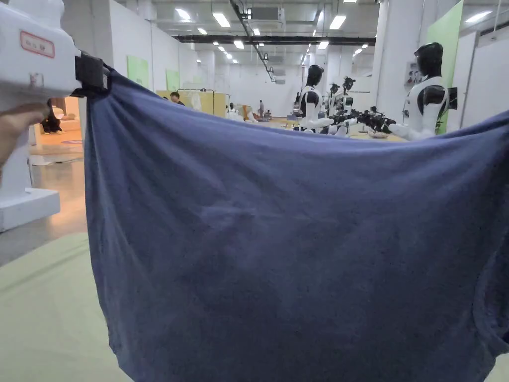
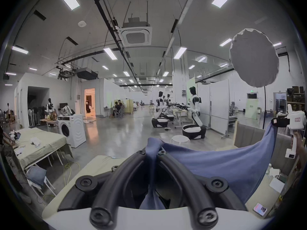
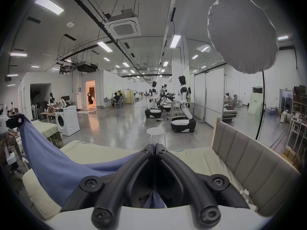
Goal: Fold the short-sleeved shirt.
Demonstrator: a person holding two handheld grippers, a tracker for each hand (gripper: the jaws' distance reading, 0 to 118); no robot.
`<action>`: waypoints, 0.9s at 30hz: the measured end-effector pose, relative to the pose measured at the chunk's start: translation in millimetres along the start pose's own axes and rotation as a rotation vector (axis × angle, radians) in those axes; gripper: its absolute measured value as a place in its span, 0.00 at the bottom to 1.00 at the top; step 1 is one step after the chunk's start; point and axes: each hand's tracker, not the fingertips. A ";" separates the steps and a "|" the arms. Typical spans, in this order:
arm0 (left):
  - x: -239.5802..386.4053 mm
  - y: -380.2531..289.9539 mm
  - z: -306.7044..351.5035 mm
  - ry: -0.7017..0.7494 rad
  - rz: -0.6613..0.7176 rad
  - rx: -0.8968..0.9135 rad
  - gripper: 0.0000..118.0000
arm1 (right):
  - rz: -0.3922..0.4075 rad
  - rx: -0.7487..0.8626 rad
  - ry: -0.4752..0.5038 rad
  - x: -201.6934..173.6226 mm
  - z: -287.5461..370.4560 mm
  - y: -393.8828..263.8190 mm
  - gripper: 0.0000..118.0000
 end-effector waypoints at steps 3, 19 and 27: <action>-13.3 16.6 -24.5 0.039 0.026 0.065 0.04 | 0.007 0.034 -0.022 -12.3 -25.4 31.2 0.01; -33.6 26.3 -131.8 0.166 0.053 0.049 0.04 | 0.097 0.080 -0.149 -69.4 -107.3 101.8 0.01; -42.9 -18.0 -152.6 0.149 0.107 -0.012 0.04 | 0.083 0.024 -0.104 -68.7 -124.6 59.7 0.01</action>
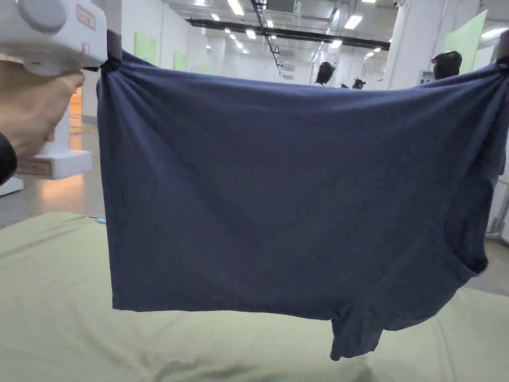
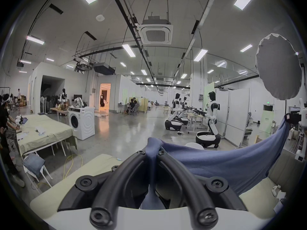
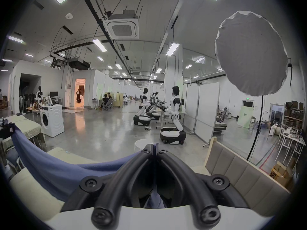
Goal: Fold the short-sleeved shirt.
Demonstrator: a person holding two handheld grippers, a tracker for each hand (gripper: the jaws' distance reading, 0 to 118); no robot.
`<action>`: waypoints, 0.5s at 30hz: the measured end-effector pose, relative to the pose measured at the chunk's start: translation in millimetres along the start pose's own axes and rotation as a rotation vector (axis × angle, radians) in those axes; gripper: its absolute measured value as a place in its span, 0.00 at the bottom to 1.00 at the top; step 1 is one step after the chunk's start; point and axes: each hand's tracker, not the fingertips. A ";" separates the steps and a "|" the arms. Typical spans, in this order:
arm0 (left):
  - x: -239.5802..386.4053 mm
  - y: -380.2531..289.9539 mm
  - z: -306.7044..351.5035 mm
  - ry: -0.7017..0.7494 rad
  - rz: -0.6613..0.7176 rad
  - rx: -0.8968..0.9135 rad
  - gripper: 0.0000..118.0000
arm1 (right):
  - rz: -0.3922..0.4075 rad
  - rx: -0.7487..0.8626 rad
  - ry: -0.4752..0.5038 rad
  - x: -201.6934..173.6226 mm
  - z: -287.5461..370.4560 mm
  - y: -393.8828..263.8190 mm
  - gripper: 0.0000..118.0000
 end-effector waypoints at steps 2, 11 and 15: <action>-5.2 -21.1 -5.2 -0.001 0.010 -0.039 0.04 | -0.013 -0.030 0.038 -2.2 0.0 -21.8 0.01; -31.1 -122.1 34.1 -0.130 0.112 -0.143 0.04 | -0.075 -0.105 0.124 10.2 46.3 -113.8 0.01; -40.7 -156.5 76.5 -0.178 0.140 -0.170 0.04 | -0.060 -0.125 0.172 13.9 91.6 -148.4 0.01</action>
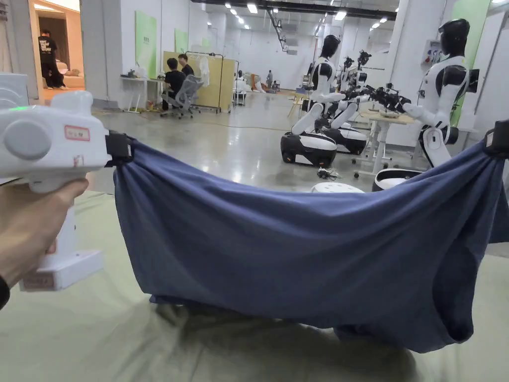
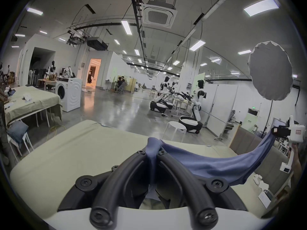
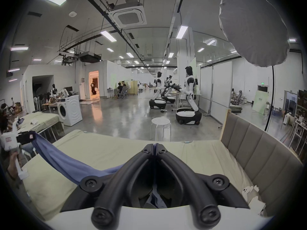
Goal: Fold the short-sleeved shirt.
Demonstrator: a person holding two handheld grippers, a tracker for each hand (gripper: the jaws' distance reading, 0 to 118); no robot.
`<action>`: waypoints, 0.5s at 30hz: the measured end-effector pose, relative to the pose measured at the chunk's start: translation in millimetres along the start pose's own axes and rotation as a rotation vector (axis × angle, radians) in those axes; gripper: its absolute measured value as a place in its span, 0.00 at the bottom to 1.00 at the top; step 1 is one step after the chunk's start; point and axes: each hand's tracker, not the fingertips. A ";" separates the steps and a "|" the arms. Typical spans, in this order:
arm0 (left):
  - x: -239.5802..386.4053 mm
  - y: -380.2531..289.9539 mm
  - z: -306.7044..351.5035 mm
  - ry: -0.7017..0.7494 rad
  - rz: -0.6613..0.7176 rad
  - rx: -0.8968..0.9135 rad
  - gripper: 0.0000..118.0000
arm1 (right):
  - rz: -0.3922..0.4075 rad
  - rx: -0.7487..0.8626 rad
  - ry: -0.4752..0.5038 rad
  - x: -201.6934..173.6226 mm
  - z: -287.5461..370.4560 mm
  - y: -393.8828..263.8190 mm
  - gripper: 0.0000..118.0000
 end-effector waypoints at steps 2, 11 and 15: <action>-4.3 -20.0 22.8 -0.023 0.008 -0.004 0.04 | -0.009 -0.014 0.054 0.3 22.7 -20.8 0.01; -35.1 -158.9 164.9 -0.089 0.067 -0.062 0.04 | -0.099 -0.036 0.103 21.1 135.9 -176.4 0.01; -44.1 -223.7 221.2 -0.012 0.116 -0.130 0.04 | -0.190 -0.107 0.076 6.7 196.8 -253.9 0.01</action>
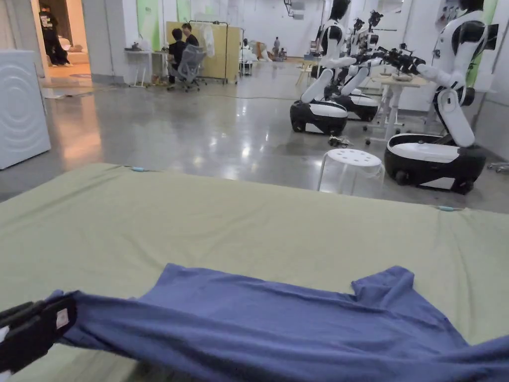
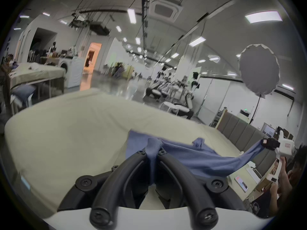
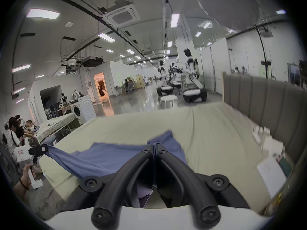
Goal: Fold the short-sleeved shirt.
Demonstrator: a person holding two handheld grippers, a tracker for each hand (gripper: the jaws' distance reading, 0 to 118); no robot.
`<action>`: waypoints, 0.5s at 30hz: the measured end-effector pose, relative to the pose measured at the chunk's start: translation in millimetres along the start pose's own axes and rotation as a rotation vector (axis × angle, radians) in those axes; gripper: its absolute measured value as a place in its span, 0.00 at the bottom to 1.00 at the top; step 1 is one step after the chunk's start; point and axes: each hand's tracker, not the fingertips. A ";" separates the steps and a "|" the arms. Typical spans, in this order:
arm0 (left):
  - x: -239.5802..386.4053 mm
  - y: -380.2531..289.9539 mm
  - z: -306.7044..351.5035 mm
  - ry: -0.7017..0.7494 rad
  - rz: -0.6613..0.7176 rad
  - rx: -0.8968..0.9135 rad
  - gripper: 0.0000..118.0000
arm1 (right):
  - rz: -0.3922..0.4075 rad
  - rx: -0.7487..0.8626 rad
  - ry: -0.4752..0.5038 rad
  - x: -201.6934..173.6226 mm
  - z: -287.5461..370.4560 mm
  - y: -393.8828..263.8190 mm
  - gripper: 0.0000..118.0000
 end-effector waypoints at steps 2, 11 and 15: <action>-5.2 -26.7 14.1 0.005 -0.009 -0.064 0.04 | -0.058 -0.030 -0.023 5.4 16.8 -37.8 0.01; -42.9 -109.4 16.4 0.055 0.087 -0.303 0.05 | -0.280 -0.264 -0.182 30.1 32.2 -159.3 0.02; -37.1 -102.0 29.6 0.080 0.022 -0.242 0.54 | -0.191 -0.306 -0.253 42.3 35.9 -181.1 0.50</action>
